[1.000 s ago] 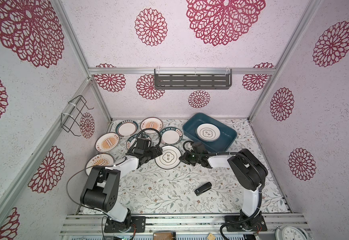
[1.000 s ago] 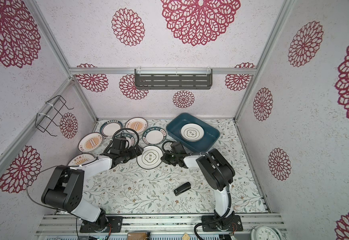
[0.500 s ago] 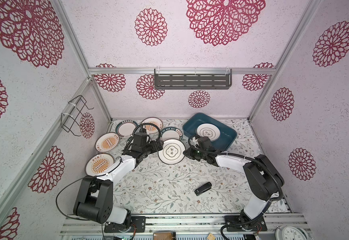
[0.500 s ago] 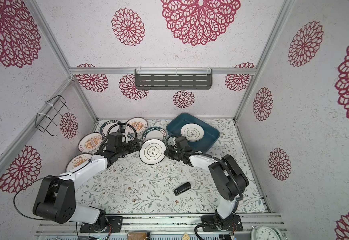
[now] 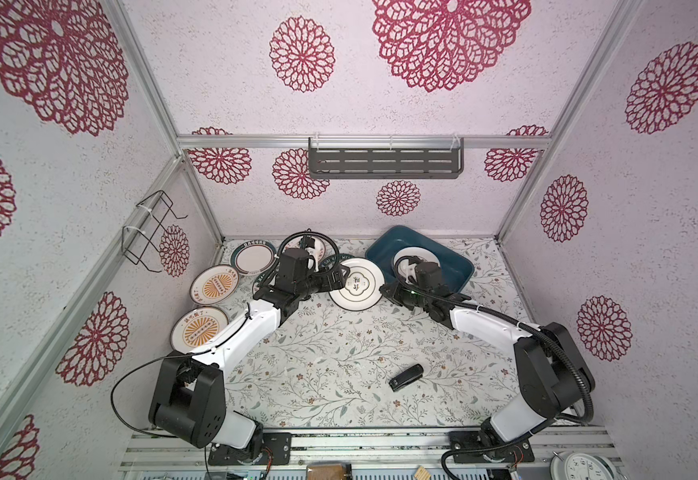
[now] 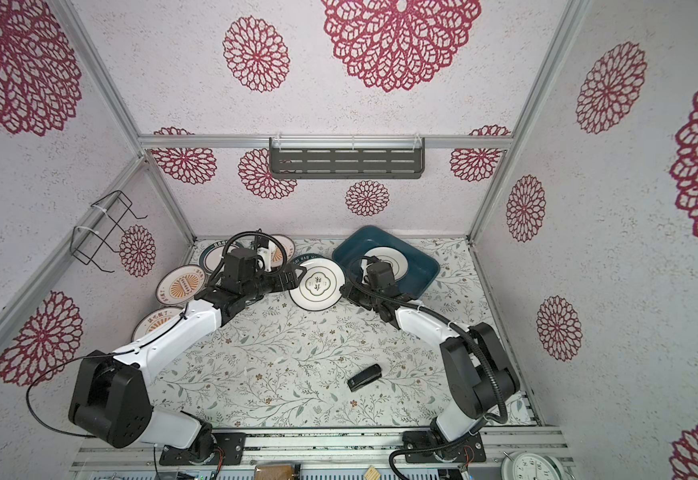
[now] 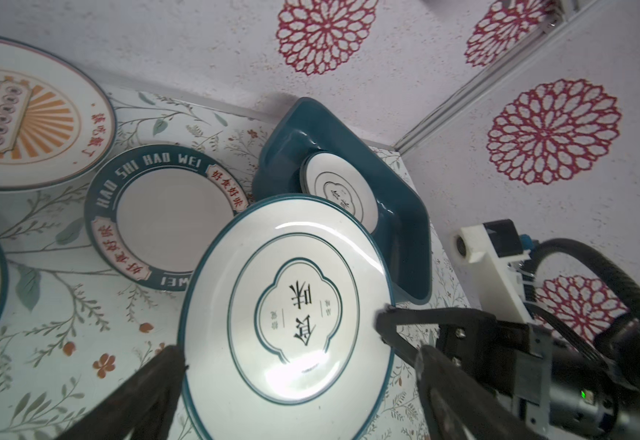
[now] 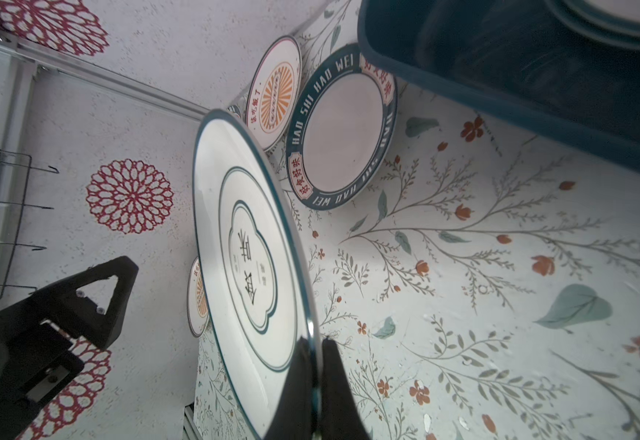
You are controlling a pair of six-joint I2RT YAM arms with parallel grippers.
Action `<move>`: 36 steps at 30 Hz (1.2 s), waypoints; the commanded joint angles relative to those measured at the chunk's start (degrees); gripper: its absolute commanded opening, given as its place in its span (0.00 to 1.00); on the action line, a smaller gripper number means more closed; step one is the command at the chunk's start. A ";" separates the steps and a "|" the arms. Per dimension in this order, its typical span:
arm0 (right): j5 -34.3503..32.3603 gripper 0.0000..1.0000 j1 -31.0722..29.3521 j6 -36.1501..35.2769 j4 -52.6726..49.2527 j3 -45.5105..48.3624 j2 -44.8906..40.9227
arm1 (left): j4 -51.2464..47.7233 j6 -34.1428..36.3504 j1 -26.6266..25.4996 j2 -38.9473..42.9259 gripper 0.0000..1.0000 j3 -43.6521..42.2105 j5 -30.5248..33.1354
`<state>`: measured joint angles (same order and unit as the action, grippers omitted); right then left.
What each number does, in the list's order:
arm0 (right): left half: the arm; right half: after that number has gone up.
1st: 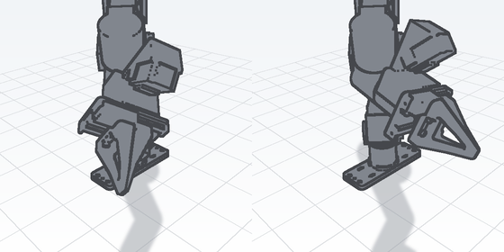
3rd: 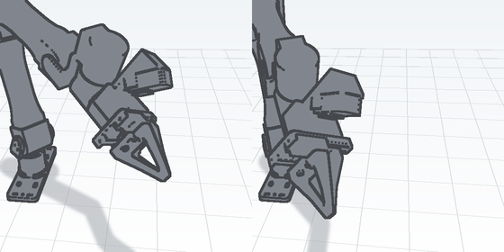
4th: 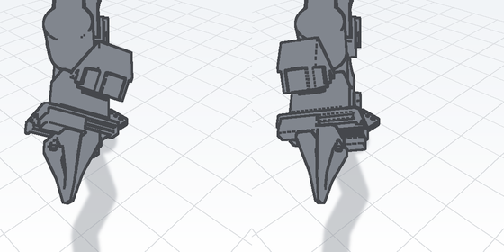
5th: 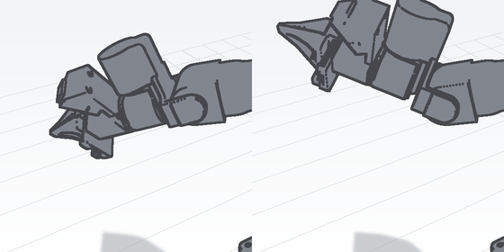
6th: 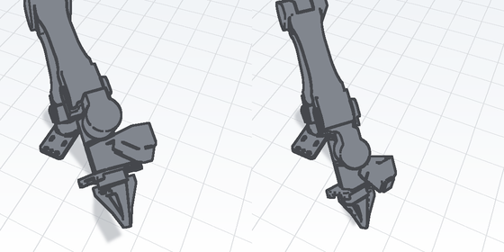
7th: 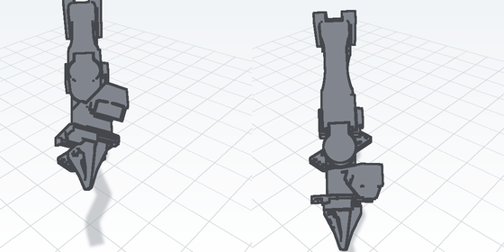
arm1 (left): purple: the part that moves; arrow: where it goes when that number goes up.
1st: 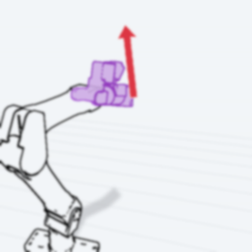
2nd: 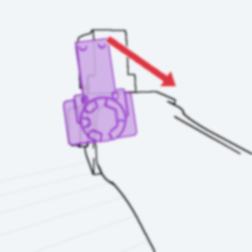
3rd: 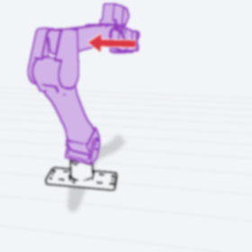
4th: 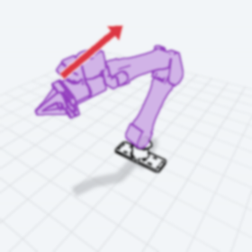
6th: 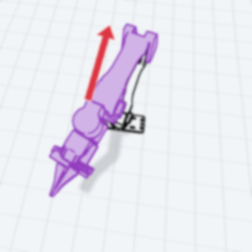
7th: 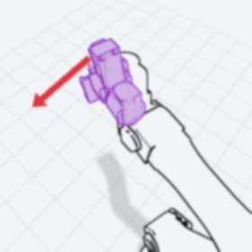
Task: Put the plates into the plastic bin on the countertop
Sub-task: 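Lift the plate on edge and carry it to the teal bin, then lower the plate into the bin and open the right gripper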
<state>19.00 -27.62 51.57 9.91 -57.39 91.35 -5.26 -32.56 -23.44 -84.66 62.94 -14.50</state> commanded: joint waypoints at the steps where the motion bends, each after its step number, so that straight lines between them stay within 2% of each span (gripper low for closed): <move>1: 2.16 0.00 2.41 1.64 6.12 -0.15 -3.70 | -0.60 2.44 -1.36 0.37 0.97 1.91 -2.73; 7: 0.58 0.00 6.11 1.03 3.61 -1.66 -4.94 | 1.30 2.65 -3.14 -0.54 0.97 2.78 -5.51; 11: -3.35 0.00 8.54 0.62 -0.11 -2.62 -5.55 | 1.43 4.12 -4.54 -2.44 0.97 4.05 -6.18; 17: -4.57 0.00 13.21 1.75 -0.05 -3.51 -4.33 | 2.74 4.98 -5.74 -6.79 0.97 6.41 -7.96; 27: -6.17 0.00 20.26 6.49 3.97 -5.07 3.23 | 0.02 5.29 -6.97 -14.63 0.97 12.92 -8.88; 36: -9.54 0.00 22.29 6.78 3.89 -10.68 11.85 | -1.89 6.47 -7.06 -19.76 0.97 18.18 -8.53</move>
<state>10.90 -5.74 57.17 9.96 -64.40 103.04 -5.89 -27.86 -30.24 -103.07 78.70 -22.65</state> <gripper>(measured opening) 0.058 0.971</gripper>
